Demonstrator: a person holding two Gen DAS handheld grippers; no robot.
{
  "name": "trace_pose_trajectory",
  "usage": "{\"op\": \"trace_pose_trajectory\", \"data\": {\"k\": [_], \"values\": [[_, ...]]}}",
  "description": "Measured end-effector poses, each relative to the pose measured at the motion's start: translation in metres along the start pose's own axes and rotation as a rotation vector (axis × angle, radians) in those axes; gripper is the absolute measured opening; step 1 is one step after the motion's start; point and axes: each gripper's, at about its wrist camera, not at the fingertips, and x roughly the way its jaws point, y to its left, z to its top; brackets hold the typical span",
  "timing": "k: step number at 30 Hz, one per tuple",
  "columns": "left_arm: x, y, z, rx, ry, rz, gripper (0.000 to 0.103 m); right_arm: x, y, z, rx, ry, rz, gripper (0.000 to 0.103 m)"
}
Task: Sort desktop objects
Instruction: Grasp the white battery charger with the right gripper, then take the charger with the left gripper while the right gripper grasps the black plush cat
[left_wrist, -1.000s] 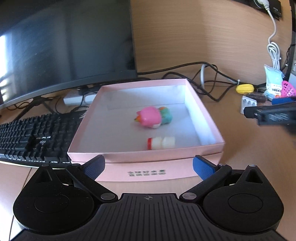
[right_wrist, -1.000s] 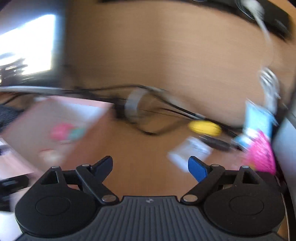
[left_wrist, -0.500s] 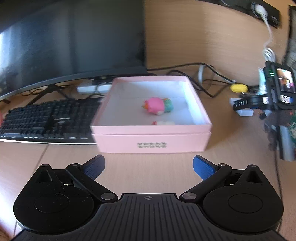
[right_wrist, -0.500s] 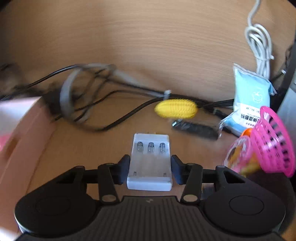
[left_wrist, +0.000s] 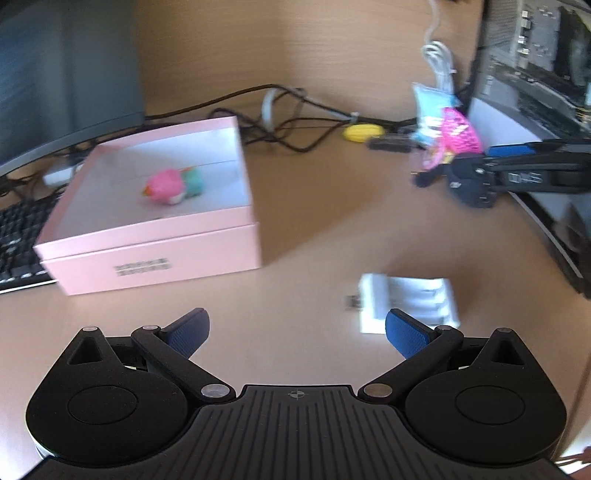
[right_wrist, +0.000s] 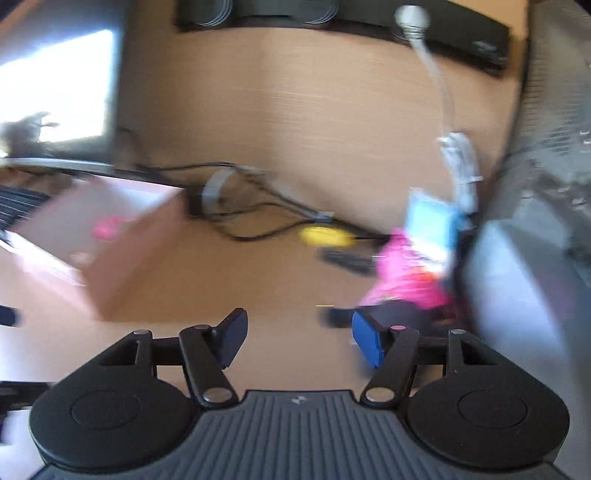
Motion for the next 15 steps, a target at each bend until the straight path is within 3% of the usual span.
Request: {"op": "trace_pose_trajectory", "data": {"k": [3,5,6,10,15], "values": [[0.010,-0.029,0.001,0.075,0.023,-0.056,0.103,0.001,-0.017,-0.007,0.047,0.022,-0.038,0.069],[0.021,-0.050,0.003,0.123,0.014,-0.038,0.103,-0.004,-0.022,-0.016,0.058,0.029,-0.040,0.082],[0.028,-0.058,0.004,0.129,0.011,-0.022,0.103,-0.008,-0.023,-0.020,0.055,0.031,-0.042,0.084],[0.052,-0.071,0.011,0.085,0.032,-0.001,0.103,-0.019,-0.024,-0.033,0.017,0.042,-0.061,0.091],[0.070,-0.074,0.009,0.064,0.059,0.039,0.103,-0.018,-0.035,-0.046,0.023,0.052,-0.021,0.099]]}}
